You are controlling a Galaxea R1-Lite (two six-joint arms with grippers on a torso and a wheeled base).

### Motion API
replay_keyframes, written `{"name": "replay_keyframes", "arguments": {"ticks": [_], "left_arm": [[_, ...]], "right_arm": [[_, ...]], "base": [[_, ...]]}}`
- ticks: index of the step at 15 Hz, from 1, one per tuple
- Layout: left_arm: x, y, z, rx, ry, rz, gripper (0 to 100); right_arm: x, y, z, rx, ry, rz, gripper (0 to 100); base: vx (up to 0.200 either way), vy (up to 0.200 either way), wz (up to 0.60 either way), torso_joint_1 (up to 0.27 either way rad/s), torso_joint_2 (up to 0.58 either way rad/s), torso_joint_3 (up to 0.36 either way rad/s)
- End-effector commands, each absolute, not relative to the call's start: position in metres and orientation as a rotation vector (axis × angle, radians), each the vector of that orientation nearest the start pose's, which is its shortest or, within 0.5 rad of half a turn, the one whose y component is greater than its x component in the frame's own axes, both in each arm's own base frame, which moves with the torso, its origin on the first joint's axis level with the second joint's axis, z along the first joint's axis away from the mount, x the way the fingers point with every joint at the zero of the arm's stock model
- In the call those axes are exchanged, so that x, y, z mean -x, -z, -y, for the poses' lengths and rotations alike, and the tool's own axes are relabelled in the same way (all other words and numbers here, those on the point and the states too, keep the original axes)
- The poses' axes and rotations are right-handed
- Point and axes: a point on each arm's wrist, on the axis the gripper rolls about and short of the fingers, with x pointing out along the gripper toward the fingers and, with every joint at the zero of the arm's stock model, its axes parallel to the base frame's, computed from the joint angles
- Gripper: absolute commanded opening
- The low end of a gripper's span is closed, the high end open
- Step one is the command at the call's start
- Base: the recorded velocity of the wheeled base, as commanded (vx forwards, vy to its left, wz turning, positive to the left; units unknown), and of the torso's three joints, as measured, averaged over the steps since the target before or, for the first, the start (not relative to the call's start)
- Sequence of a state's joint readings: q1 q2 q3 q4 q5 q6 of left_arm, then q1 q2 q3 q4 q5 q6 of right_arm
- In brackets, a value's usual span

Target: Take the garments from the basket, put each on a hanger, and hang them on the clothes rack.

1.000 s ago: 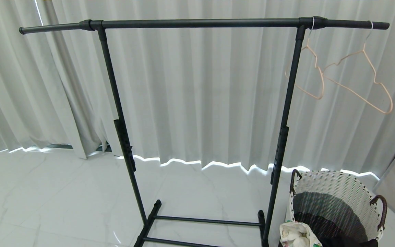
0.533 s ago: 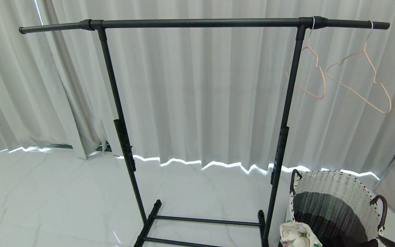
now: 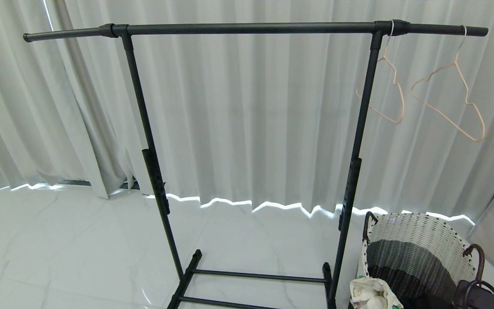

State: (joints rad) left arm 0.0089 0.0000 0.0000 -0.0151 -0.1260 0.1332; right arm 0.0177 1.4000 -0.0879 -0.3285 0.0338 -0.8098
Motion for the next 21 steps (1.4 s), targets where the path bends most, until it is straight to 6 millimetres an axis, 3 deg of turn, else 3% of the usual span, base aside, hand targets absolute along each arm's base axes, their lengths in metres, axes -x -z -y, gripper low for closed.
{"name": "replay_keyframes", "arguments": {"ticks": [1, 7, 14, 16, 19, 20, 21], "left_arm": [[0.023, -0.077, 0.003, -0.134, 0.115, 0.023, 100], [0.023, -0.077, 0.003, -0.134, 0.115, 0.023, 100], [0.023, -0.077, 0.003, -0.134, 0.115, 0.023, 100], [0.023, -0.077, 0.003, -0.134, 0.115, 0.023, 100], [0.023, -0.077, 0.003, -0.134, 0.115, 0.023, 100], [0.023, -0.077, 0.003, -0.134, 0.115, 0.023, 100], [0.023, -0.077, 0.003, -0.134, 0.115, 0.023, 100]], "right_arm": [[-0.136, -0.039, 0.005, 0.702, -0.417, -1.019, 100], [-0.176, -0.015, 0.011, 0.75, -0.296, -0.975, 100], [-0.18, -0.01, 0.012, 0.773, -0.256, -1.003, 100], [-0.194, -0.008, 0.013, 0.771, -0.244, -0.987, 100], [-0.197, -0.004, 0.014, 0.772, -0.235, -0.972, 100], [-0.196, -0.003, 0.014, 0.768, -0.234, -0.977, 0], [-0.196, -0.003, 0.015, 0.767, -0.233, -0.979, 0]], "base": [[0.0, 0.0, 0.0, 0.0, 0.0, 0.0], [0.0, 0.0, 0.0, 0.0, 0.0, 0.0], [0.0, 0.0, 0.0, 0.0, 0.0, 0.0], [0.0, 0.0, 0.0, 0.0, 0.0, 0.0], [0.0, 0.0, 0.0, 0.0, 0.0, 0.0], [0.0, 0.0, 0.0, 0.0, 0.0, 0.0], [0.0, 0.0, 0.0, 0.0, 0.0, 0.0]]}}
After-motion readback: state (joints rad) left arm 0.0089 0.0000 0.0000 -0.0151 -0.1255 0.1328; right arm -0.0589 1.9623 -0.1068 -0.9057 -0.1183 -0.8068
